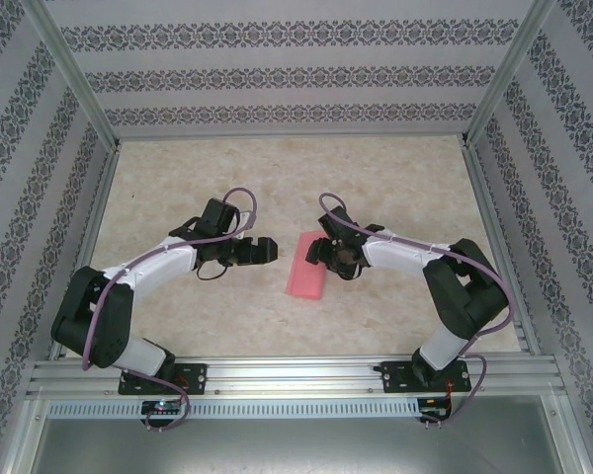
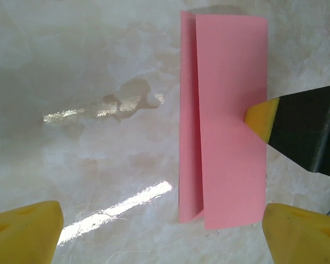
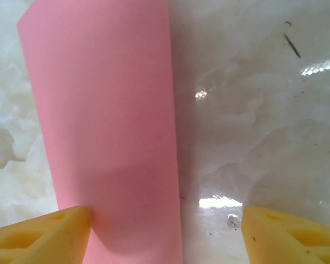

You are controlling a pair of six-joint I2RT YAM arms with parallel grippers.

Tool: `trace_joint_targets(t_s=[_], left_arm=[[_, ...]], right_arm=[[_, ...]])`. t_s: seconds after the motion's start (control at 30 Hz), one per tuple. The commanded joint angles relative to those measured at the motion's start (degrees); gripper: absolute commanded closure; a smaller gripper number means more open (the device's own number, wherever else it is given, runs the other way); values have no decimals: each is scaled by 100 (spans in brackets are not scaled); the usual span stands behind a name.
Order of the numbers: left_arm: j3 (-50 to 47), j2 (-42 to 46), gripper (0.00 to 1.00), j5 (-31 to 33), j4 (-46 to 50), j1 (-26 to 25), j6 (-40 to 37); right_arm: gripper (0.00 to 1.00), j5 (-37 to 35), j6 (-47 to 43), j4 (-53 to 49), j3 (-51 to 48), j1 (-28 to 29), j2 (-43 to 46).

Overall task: Fold a paper plane with a square sheet of paper (pick it up from the middle)
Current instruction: Fold the square sheet of paper in half at the center of the table.

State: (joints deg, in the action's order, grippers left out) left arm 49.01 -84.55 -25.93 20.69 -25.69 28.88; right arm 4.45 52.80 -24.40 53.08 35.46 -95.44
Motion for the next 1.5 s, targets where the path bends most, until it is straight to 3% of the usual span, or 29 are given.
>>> trace_joint_targets(t_s=[0.0,0.77,1.47], left_arm=[[158,-64,6,-85,-142,-86,-129],[163,-200,6,-137,-188,-89,-133],[227,-276,6,-201,-180,-87,-137]], right_arm=[[24,-233,283,203,-78,-45,-90],[13,19,-152,-34,297,88,-649],[13,-223,-224,-631,467,101,-1091]])
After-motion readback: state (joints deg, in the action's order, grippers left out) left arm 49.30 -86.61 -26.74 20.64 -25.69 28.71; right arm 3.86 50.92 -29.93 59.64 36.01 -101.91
